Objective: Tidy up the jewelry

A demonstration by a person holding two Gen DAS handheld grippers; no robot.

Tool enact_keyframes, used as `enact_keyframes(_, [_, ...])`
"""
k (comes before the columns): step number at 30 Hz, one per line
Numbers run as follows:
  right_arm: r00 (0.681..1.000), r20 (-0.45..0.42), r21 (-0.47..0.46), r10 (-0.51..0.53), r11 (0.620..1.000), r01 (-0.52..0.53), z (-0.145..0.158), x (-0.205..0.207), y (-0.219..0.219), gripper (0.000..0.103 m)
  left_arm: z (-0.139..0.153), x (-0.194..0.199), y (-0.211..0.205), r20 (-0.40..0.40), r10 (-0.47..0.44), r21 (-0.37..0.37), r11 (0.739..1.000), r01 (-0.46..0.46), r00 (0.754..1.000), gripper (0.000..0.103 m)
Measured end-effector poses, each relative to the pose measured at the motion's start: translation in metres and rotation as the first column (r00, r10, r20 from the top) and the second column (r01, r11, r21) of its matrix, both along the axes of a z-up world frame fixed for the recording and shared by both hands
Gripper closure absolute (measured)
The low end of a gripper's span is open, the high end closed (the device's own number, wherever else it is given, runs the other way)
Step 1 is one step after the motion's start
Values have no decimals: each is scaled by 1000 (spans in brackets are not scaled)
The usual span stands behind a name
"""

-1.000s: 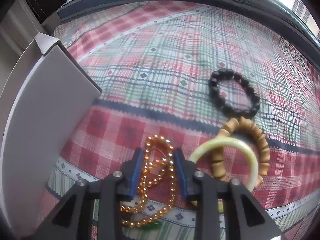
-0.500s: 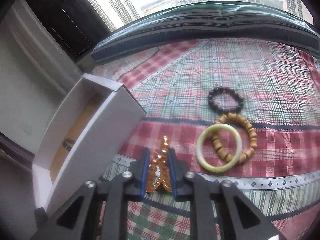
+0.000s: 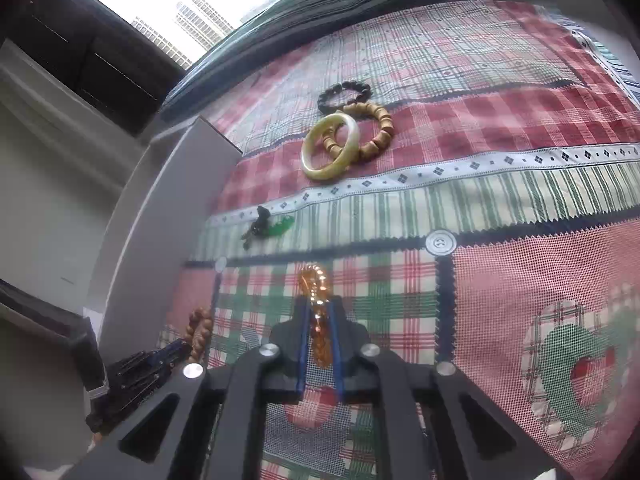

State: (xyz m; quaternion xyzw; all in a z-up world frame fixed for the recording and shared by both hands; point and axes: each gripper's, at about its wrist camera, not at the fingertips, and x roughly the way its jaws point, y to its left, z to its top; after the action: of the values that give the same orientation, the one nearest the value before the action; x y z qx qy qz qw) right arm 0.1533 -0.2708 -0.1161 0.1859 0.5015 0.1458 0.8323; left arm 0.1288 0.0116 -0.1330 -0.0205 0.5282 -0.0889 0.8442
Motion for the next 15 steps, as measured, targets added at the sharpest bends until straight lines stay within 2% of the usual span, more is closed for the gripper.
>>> enact_keyframes(1, [1000,2,-28,-4,1000,4,-3,-6,-2,91,0,0,0,-1,1,-5,1000,-1,1000,89])
enact_keyframes(3, [1000,-15,-24,-12,1000,12,-13,-15,-9,81,1,0,-1,-7,-5,-31,999,4,1000,78])
enact_keyframes(4, [999,-26,6,-26,1000,26,-19,-17,-14,67,2,-1,-1,-8,-4,-41,999,4,1000,63])
enact_keyframes(5, [998,-28,30,-52,998,53,-23,-20,-20,59,4,-1,-1,-6,-3,-46,999,3,1000,49])
enact_keyframes(6, [996,-22,27,-87,996,87,-25,-26,-26,57,7,-3,-1,2,-6,-51,999,6,1000,44])
enact_keyframes(10, [985,48,-89,-165,982,169,-22,-44,-36,57,18,-10,4,20,-22,-53,998,23,1000,42])
enact_keyframes(15, [986,99,-159,-133,976,148,-15,-65,-32,53,19,-18,23,-4,13,-80,997,-13,1000,43])
